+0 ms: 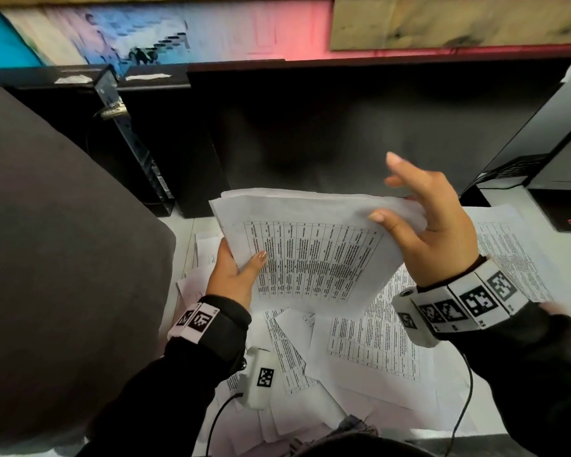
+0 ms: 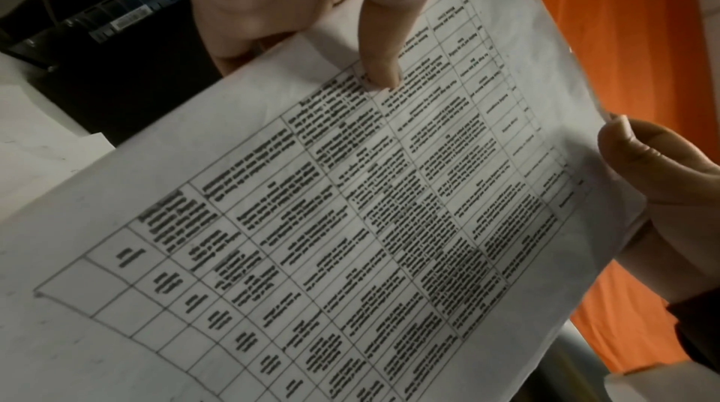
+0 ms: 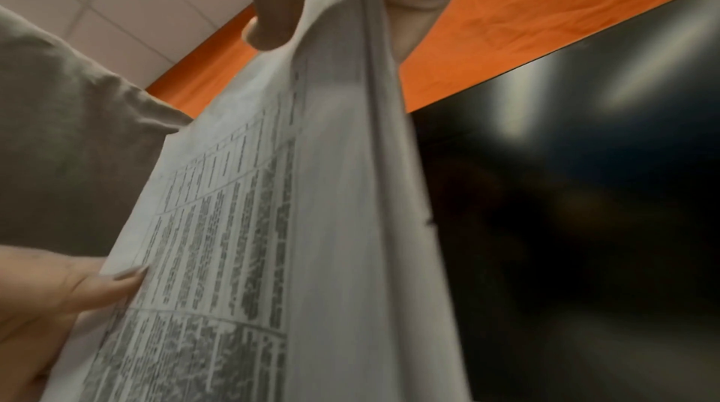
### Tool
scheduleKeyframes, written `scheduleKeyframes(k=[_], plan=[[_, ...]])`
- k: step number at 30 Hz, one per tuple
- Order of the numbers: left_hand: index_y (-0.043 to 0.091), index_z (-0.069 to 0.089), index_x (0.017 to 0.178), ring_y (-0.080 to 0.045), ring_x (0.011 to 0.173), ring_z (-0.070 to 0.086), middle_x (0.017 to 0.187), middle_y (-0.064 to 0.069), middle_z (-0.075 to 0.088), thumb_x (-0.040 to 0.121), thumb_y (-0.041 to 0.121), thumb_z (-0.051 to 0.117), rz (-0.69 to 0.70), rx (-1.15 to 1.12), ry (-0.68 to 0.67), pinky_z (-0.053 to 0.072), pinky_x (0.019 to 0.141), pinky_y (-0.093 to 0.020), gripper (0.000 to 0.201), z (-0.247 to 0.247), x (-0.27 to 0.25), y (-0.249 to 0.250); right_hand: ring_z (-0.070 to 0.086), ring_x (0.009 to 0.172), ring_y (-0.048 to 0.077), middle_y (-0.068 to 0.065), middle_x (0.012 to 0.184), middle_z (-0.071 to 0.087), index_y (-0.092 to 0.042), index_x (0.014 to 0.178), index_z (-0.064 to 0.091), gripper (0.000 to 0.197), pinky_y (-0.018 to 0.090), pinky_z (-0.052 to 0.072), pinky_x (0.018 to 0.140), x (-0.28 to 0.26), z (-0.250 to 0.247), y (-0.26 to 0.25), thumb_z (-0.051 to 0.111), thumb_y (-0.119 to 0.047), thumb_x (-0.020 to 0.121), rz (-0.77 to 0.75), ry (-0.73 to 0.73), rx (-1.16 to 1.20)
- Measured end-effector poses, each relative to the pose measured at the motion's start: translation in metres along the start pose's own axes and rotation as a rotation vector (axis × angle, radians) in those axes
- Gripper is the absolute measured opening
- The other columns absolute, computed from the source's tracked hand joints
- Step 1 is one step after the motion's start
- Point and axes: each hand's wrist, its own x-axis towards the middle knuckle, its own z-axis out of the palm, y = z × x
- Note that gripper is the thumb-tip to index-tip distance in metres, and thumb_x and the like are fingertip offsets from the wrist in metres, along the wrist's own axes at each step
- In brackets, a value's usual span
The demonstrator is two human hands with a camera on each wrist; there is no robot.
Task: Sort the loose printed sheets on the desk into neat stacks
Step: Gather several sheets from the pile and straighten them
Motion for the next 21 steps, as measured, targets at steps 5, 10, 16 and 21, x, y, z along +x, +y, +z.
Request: scheduleKeyframes(k=[5, 10, 16, 21], plan=[[0.041, 0.048, 0.111, -0.014, 0.115, 0.055, 0.120, 0.009, 0.061, 0.085, 0.015, 0.060, -0.012, 0.028, -0.037, 0.040, 0.105, -0.044, 0.039, 0.003, 0.000, -0.003, 0.043, 0.092, -0.006, -0.007, 0.102, 0.051, -0.029, 0.124, 0.055, 0.040, -0.005, 0.032, 0.083, 0.001, 0.003, -0.002, 0.054, -0.037, 0.085, 0.044, -0.069, -0.076], [0.042, 0.049, 0.110, -0.005, 0.107, 0.057, 0.109, 0.017, 0.062, 0.088, 0.012, 0.057, -0.013, -0.024, -0.015, 0.042, 0.100, -0.033, 0.038, 0.001, 0.002, -0.005, 0.056, 0.090, -0.008, -0.020, 0.096, 0.060, -0.048, 0.130, 0.031, 0.057, 0.001, 0.040, 0.077, -0.001, 0.001, -0.002, 0.057, -0.044, 0.080, 0.285, -0.031, 0.175], [0.035, 0.046, 0.112, 0.004, 0.097, 0.054, 0.103, 0.021, 0.060, 0.089, 0.011, 0.056, -0.010, -0.043, -0.021, 0.041, 0.088, -0.021, 0.035, 0.004, 0.000, -0.005, 0.060, 0.096, 0.012, -0.012, 0.100, 0.065, -0.030, 0.100, 0.064, 0.038, 0.031, 0.046, 0.088, -0.012, 0.008, 0.006, 0.041, -0.058, 0.087, 0.503, 0.066, 0.532], [0.033, 0.049, 0.108, 0.004, 0.096, 0.056, 0.101, 0.018, 0.061, 0.088, 0.006, 0.056, -0.008, -0.063, -0.026, 0.042, 0.080, -0.014, 0.034, 0.010, 0.000, -0.006, 0.064, 0.096, 0.010, -0.006, 0.098, 0.071, -0.019, 0.103, 0.070, 0.046, 0.023, 0.047, 0.085, -0.007, 0.004, -0.004, 0.052, -0.055, 0.082, 0.866, 0.124, 0.666]])
